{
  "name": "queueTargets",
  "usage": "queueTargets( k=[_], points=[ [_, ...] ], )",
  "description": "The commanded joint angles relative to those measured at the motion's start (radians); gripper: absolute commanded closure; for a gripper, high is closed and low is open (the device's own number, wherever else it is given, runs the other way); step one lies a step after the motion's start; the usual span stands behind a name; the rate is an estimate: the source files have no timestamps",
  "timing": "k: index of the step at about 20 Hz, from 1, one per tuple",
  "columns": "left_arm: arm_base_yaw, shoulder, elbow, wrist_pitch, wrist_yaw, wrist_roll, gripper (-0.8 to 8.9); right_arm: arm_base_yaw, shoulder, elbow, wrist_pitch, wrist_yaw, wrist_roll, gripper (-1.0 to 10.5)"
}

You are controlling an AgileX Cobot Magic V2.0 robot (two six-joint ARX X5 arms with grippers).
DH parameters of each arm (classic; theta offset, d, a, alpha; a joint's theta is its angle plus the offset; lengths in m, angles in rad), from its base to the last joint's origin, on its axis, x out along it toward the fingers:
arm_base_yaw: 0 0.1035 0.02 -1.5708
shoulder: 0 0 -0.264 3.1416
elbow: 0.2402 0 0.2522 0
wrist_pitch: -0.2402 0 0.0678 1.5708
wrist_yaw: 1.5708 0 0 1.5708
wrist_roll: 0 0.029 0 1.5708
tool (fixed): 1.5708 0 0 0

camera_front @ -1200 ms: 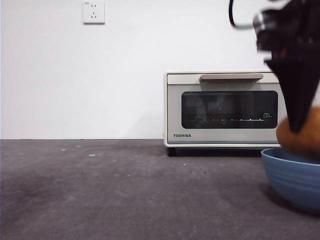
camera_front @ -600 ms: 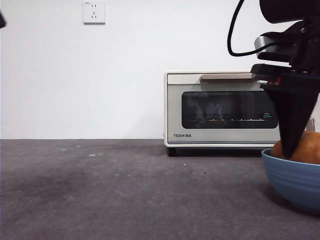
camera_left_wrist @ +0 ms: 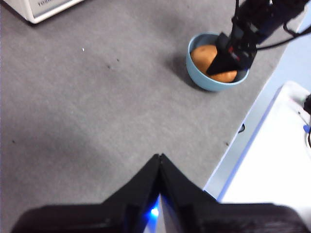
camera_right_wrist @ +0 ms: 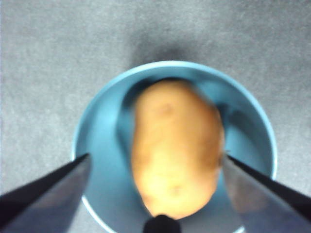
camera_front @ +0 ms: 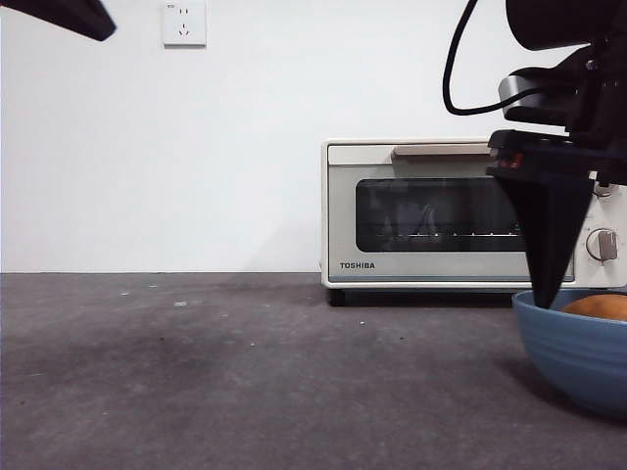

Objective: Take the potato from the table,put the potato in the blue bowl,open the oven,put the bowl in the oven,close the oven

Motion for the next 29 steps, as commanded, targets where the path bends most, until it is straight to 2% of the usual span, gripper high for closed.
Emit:
queueTargets(
  k=[1,5,7,9,12,18,20,21,23,26,29],
  points=[
    [-0.003,0.014,-0.002,0.036,0.005,-0.033,8.19,0.001,0.007,0.026,-0.025,0.014,0.003,4.4],
    [-0.003,0.028,-0.002,0.107,0.005,-0.069,8.19,0.001,0.007,0.176,-0.173,0.067,-0.026,4.4],
    [-0.003,0.042,-0.001,0.185,0.006,-0.130,8.19,0.001,0.005,0.277,-0.270,0.134,-0.036,4.4],
    [-0.003,0.082,0.027,0.236,0.012,-0.150,8.19,0.001,-0.012,0.353,-0.327,0.219,-0.061,4.4],
    [-0.003,0.215,0.152,0.236,0.012,-0.149,8.19,0.000,-0.072,0.398,-0.336,0.234,-0.090,4.7],
    [-0.003,0.590,0.515,0.234,0.014,-0.108,8.19,-0.067,-0.240,0.397,-0.347,0.264,-0.121,9.3],
    [-0.001,0.721,0.651,0.233,0.107,-0.108,8.19,-0.123,-0.299,0.397,-0.353,0.259,-0.155,9.6],
    [0.002,0.787,0.724,0.232,0.159,-0.109,8.19,-0.155,-0.325,0.397,-0.360,0.248,-0.176,9.6],
    [0.003,0.907,0.872,0.224,0.170,-0.123,8.19,-0.228,-0.372,0.393,-0.370,0.170,-0.225,9.6],
    [0.003,1.058,1.062,0.211,0.170,-0.160,8.19,-0.369,-0.413,0.393,-0.365,-0.040,-0.303,9.6],
    [0.001,1.162,1.176,0.201,0.156,-0.164,8.19,-0.467,-0.419,0.362,-0.317,-0.297,-0.307,9.6]
  ],
)
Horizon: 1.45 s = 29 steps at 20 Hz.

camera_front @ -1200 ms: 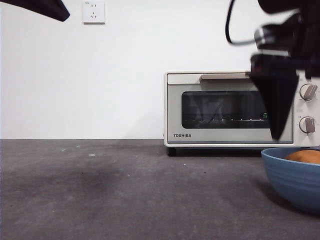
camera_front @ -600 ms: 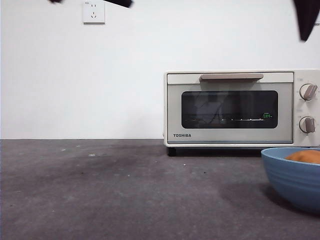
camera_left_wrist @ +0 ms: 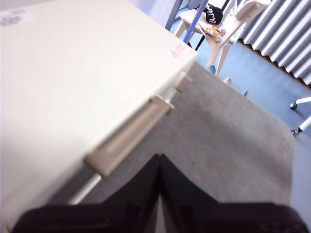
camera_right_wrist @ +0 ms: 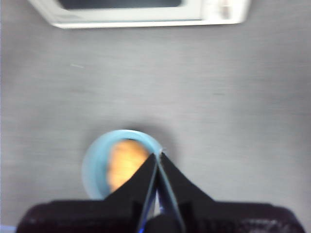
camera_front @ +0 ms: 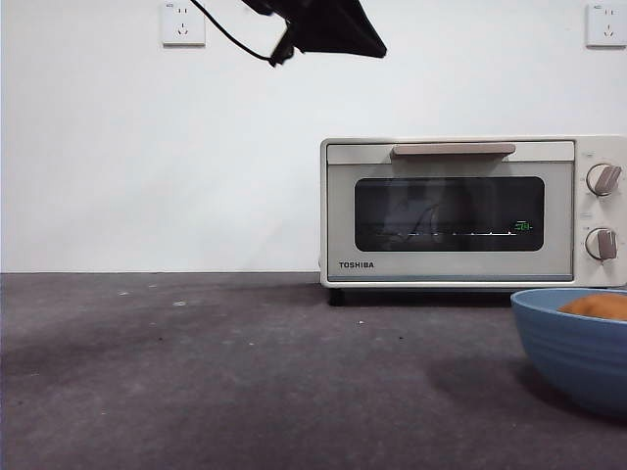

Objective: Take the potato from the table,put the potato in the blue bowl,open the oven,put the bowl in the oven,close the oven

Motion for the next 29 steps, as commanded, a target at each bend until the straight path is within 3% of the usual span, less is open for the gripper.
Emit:
queueTargets(
  k=[1,4,8,10,16,29],
  points=[
    [-0.006,0.075,0.062,0.003,-0.019,-0.002,8.19,-0.054,-0.013,-0.060,0.070,-0.161,-0.019,9.6],
    [-0.021,0.127,0.091,0.039,-0.093,0.077,8.19,-0.076,-0.029,-0.180,0.162,-0.160,0.015,9.6],
    [-0.059,0.152,0.091,0.102,-0.245,0.289,8.19,-0.076,-0.036,-0.346,0.229,-0.165,0.031,9.6],
    [-0.081,0.162,0.091,0.156,-0.276,0.358,8.19,-0.076,-0.044,-0.406,0.282,-0.230,0.037,9.6],
    [-0.109,0.245,0.091,0.190,-0.339,0.411,8.19,-0.076,-0.096,-0.441,0.316,-0.256,0.056,9.6],
    [-0.152,0.272,0.091,0.103,-0.365,0.388,8.19,-0.076,-0.146,-0.441,0.291,-0.256,0.058,9.6]
  ],
)
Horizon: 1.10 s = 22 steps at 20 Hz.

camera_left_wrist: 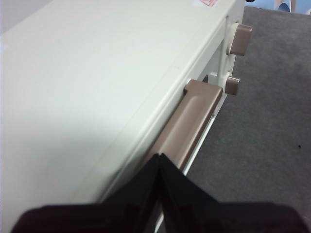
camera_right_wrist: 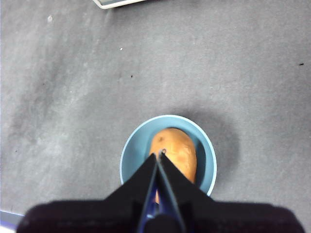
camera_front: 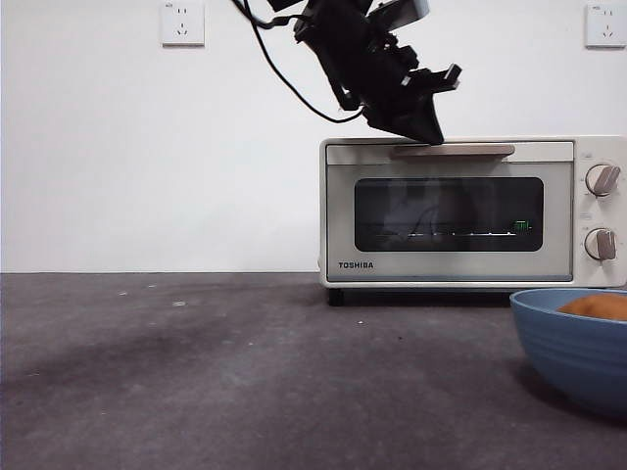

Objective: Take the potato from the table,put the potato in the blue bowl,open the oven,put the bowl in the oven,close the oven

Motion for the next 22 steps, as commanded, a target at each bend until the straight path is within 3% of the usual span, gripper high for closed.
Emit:
queueTargets(
  k=[1,10,16,22],
  points=[
    [-0.003,0.027,-0.017,-0.036,-0.006,0.003,8.19,0.000,-0.001,-0.011,-0.005,-0.003,0.008,9.6],
    [0.005,0.027,-0.017,-0.262,-0.032,0.013,8.19,0.000,-0.057,-0.011,-0.032,-0.003,0.010,9.6],
    [-0.032,0.027,-0.027,-0.290,-0.073,-0.005,8.19,0.000,-0.134,-0.011,-0.076,0.038,0.034,9.6],
    [-0.077,0.027,-0.053,-0.219,-0.194,-0.062,8.19,0.000,-0.170,-0.011,-0.084,0.042,0.057,9.6]
  ],
)
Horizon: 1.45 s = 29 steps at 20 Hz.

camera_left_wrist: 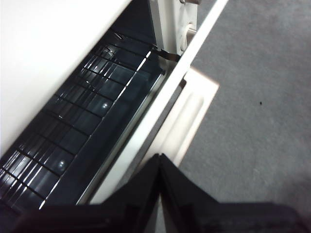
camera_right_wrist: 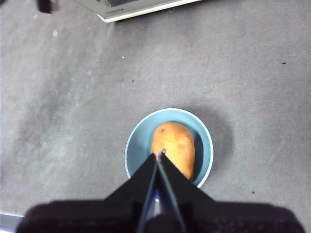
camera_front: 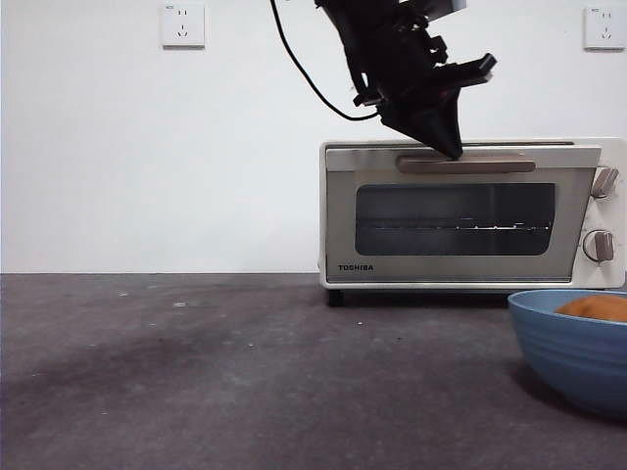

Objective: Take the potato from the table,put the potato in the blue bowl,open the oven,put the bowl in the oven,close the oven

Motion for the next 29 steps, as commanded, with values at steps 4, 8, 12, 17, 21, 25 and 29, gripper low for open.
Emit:
queueTargets(
  k=[4,8,12,17,21,25,29],
  points=[
    [-0.008,0.062,-0.048,-0.027,-0.109,-0.048,8.19,0.000,-0.005,-0.011,-0.011,0.005,0.011,9.6],
    [-0.028,0.047,-0.087,-0.018,-0.163,-0.058,8.19,0.000,-0.005,-0.011,-0.012,0.005,0.011,9.6],
    [-0.026,-0.060,-0.286,0.119,-0.192,-0.092,8.19,0.000,-0.005,-0.011,-0.012,0.004,0.011,9.6],
    [-0.009,-0.224,-0.586,0.304,-0.192,-0.124,8.20,0.000,-0.005,-0.011,-0.021,0.000,0.011,9.6],
    [-0.013,-0.251,-0.653,0.319,-0.179,-0.132,8.20,0.000,-0.005,-0.011,-0.019,0.000,0.011,9.6],
    [-0.036,-0.251,-0.680,0.328,-0.166,-0.129,8.20,0.000,-0.005,-0.011,-0.021,0.000,0.011,9.6],
    [-0.052,-0.251,-0.716,0.305,-0.154,-0.132,8.20,0.000,-0.005,-0.011,-0.024,0.000,0.011,9.6]
  ],
)
